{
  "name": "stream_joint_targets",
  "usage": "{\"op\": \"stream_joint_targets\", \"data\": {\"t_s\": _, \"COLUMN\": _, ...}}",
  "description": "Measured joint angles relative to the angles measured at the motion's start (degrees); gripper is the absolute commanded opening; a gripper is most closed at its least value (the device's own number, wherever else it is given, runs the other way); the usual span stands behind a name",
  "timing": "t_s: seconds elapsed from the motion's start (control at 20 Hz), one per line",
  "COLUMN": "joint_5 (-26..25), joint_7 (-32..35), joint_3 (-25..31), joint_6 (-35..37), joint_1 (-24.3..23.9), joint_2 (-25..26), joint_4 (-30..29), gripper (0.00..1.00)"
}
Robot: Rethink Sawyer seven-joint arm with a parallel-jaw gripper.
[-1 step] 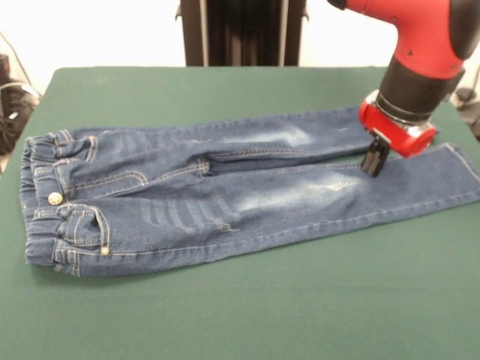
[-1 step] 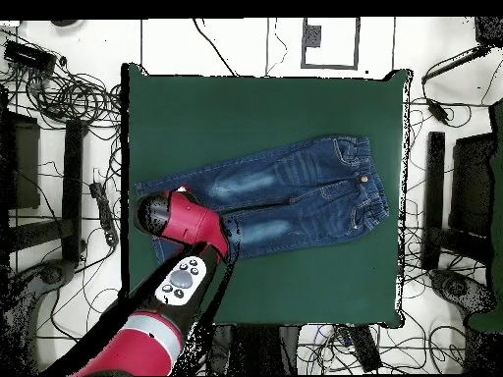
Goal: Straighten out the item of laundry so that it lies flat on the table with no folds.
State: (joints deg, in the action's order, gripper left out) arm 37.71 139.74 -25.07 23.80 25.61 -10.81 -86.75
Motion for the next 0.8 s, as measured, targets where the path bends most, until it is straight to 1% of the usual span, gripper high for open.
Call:
{"op": "stream_joint_targets", "data": {"t_s": 0.45, "joint_5": 1.47, "joint_7": 0.56, "joint_3": -1.35, "joint_6": 0.01, "joint_1": 1.20, "joint_2": 0.91, "joint_4": 0.45, "gripper": 0.00}}
{"op": "stream_joint_targets", "data": {"t_s": 0.8, "joint_5": 2.67, "joint_7": 2.34, "joint_3": -2.29, "joint_6": -0.06, "joint_1": 2.26, "joint_2": 1.42, "joint_4": 0.44, "gripper": 0.00}}
